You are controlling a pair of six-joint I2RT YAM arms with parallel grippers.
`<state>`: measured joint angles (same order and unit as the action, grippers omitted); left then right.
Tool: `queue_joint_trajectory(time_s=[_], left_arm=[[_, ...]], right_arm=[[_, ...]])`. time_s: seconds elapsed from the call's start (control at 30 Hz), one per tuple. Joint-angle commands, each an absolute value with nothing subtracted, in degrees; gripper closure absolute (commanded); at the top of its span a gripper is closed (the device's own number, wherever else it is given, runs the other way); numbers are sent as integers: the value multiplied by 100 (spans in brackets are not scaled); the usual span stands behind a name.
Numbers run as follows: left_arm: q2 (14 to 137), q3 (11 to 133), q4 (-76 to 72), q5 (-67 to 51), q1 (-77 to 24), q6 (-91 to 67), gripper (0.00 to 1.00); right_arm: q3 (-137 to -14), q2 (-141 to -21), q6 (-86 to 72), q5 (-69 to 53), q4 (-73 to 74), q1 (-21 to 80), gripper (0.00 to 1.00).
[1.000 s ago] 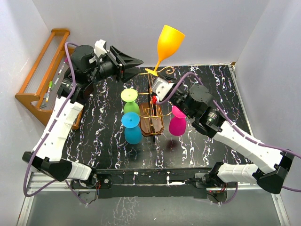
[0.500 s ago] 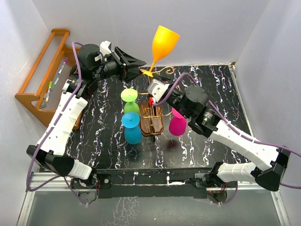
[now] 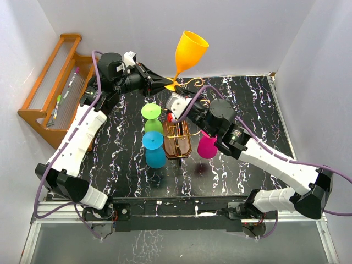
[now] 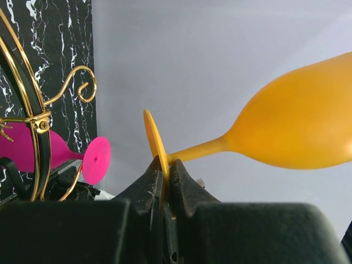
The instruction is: Take the wine glass off the wine glass rack
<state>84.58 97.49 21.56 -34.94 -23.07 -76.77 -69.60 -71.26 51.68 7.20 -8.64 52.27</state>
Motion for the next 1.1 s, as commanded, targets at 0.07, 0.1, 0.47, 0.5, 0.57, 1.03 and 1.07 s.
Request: queue_joint_trajectory(time_s=[0.07, 0.1, 0.47, 0.5, 0.57, 1.03, 1.07], left_arm=[[8390, 9819, 2183, -3334, -2335, -7235, 100], [8379, 9818, 2183, -3249, -2333, -7200, 100], [8007, 9544, 1867, -1791, -2329, -6459, 100], [7898, 9457, 1844, -1619, -2329, -6350, 100], [7648, 9257, 1770, -1246, -2329, -6118, 100], [6423, 8693, 1801, -376, -2316, -5283, 100], [6364, 8699, 1873, -362, -2312, -5138, 100]], right_arm=[[-6947, -6790, 4658, 932, -1294, 5352, 81], [-6913, -6720, 4541, 1050, -1229, 5353, 77], [-6936, -5757, 2650, 2874, 270, 5353, 49], [-7062, -5779, 2379, 3207, 522, 5350, 48], [-7418, -5934, 1947, 3786, 1062, 5342, 48], [-13012, -9241, -773, 683, 4925, 2674, 55], [-13430, -9478, -974, 178, 5029, 2555, 55]])
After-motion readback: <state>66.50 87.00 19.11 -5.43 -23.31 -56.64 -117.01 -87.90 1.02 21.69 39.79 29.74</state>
